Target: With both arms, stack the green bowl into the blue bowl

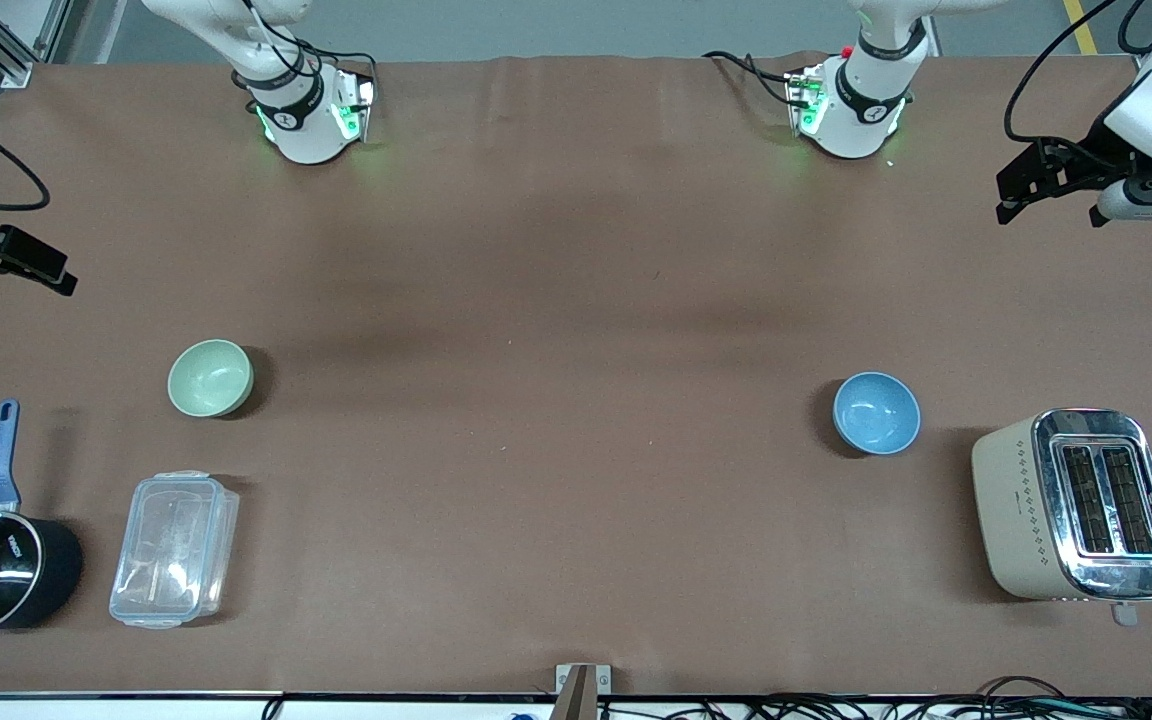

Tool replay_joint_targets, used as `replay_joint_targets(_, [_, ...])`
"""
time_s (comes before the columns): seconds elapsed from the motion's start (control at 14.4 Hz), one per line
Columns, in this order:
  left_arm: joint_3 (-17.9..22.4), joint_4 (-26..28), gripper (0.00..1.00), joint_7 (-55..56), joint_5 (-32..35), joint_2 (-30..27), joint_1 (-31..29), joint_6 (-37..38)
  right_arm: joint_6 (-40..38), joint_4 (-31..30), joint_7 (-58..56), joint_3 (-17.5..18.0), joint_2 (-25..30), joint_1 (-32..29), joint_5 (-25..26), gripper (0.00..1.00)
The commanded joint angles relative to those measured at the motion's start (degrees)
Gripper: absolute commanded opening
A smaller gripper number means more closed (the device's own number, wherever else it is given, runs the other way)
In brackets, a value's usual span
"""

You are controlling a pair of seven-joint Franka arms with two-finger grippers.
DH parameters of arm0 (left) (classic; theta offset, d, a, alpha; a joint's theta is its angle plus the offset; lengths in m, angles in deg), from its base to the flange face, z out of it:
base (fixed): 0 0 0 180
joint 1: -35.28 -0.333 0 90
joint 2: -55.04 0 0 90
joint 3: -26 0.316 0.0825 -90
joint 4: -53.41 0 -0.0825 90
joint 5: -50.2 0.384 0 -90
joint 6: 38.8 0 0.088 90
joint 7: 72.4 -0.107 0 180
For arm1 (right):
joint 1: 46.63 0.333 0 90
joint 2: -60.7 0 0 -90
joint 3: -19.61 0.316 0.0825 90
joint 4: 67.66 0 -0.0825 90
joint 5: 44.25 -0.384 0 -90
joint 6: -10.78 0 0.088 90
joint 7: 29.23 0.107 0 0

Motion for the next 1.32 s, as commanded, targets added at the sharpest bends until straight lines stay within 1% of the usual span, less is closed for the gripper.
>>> replay_joint_targets(0.0, [0.2, -1.0, 1.0, -1.2, -0.9, 0.4, -0.2, 0.0, 0.6, -0.9, -0.7, 0.6, 0.5, -0.9, -0.1, 1.0])
replay_joint_targets(0.28, [0.0, -2.5, 1.0, -1.0, -0.7, 3.6, -0.1, 0.0, 0.6, -0.9, -0.7, 0.6, 0.5, -0.9, -0.1, 1.0])
replay_joint_targets(0.42, [0.0, -0.8, 1.0, -0.5, -1.2, 5.4, -0.1, -1.7, 0.6, -0.9, -0.7, 0.6, 0.5, -0.9, -0.1, 1.0])
replay_joint_targets(0.49, [0.0, 0.5, 1.0, 0.2, -0.8, 6.0, 0.0, -4.3, 0.6, -0.9, -0.7, 0.6, 0.5, -0.9, -0.1, 1.0])
replay_joint_targets(0.7, [-0.1, 7.9, 1.0, 0.4, 0.2, 6.8, 0.0, -14.0, 0.6, -0.9, -0.7, 0.5, 0.5, -1.0, -0.1, 1.0])
replay_joint_targets(0.77, [-0.1, 9.7, 1.0, 0.4, 1.3, 7.2, -0.1, -15.6, 0.7, -1.0, -0.8, 0.5, 0.5, -1.0, -0.1, 1.0])
replay_joint_targets(0.91, [0.0, 13.6, 1.0, 0.5, 1.7, 8.7, -0.4, -21.2, 0.7, -2.4, -0.8, 0.5, 0.6, -1.6, -0.1, 1.0])
replay_joint_targets(1.11, [0.2, 21.2, 1.0, 1.9, 3.2, 10.7, -0.4, -32.8, 0.6, -3.1, -1.5, 0.5, 0.8, -3.0, -0.1, 1.0])
replay_joint_targets(1.25, [0.0, 24.2, 1.0, 2.0, 6.2, 13.1, -2.2, -39.3, 0.7, -4.4, -1.8, 0.5, 0.8, -3.7, 0.1, 1.0])
